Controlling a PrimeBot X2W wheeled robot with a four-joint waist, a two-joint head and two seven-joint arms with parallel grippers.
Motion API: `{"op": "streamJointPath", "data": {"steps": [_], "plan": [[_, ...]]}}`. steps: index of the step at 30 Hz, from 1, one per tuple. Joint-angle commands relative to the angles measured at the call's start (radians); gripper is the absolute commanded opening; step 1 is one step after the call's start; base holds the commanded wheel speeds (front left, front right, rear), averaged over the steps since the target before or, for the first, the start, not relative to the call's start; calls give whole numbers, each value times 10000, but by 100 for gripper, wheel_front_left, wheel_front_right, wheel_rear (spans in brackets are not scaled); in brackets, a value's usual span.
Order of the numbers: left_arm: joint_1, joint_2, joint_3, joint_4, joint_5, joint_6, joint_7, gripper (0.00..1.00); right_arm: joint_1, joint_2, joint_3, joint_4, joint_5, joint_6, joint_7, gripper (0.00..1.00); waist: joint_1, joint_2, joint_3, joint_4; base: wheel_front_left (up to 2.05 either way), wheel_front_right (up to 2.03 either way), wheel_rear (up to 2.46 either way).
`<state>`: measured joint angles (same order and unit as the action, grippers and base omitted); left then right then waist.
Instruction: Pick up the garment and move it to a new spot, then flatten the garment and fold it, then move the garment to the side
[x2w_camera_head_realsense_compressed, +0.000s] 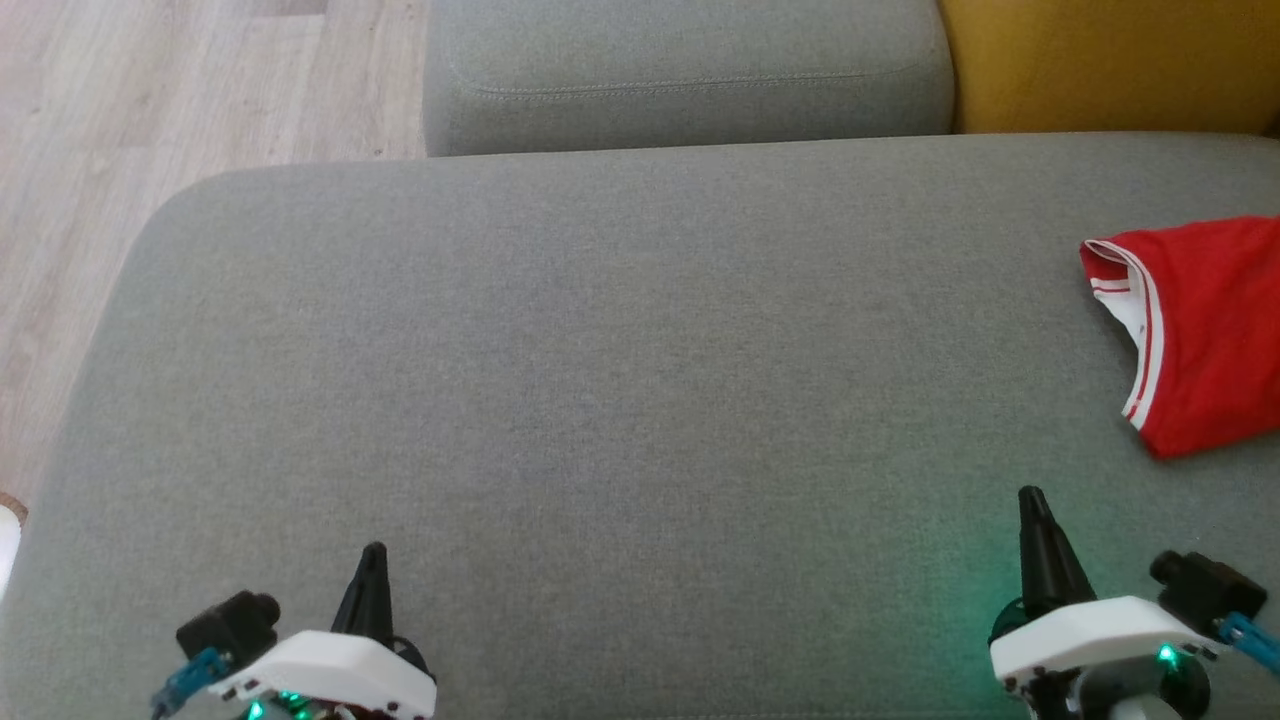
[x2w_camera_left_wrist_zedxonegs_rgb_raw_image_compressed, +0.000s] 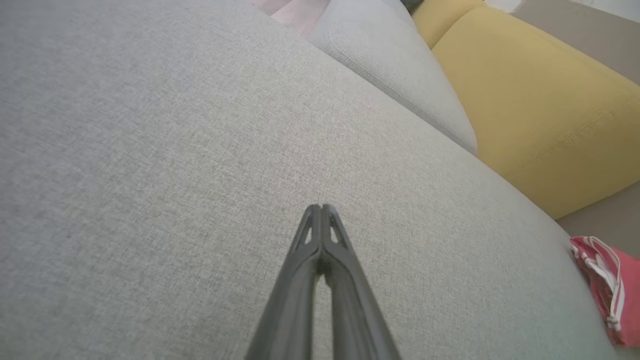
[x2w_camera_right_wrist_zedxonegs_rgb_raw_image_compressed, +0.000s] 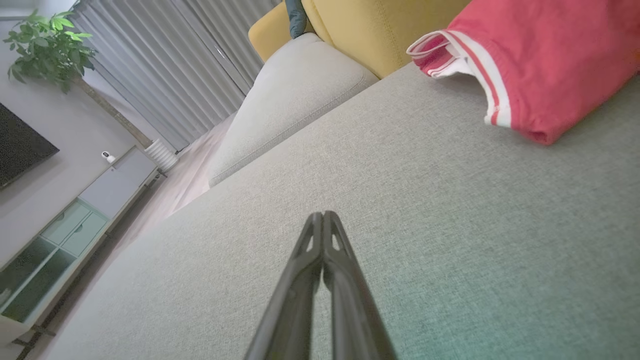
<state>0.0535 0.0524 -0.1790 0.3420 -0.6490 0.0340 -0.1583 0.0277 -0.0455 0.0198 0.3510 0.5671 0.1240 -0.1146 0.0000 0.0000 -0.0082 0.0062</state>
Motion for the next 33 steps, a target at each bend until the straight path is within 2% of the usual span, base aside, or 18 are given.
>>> {"op": "streamJointPath", "data": {"steps": [1, 33], "plan": [[-515, 27, 261, -374, -324, -80, 60, 0, -588, -66, -46, -404, 376, 18, 49, 0, 0, 0, 3, -1, 0, 0, 0], [-888, 30, 1144, -577, -3505, -614, 944, 0, -846, -90, -446, -630, 3830, 35, 776, 0, 0, 0, 40, -22, 0, 0, 0]]}}
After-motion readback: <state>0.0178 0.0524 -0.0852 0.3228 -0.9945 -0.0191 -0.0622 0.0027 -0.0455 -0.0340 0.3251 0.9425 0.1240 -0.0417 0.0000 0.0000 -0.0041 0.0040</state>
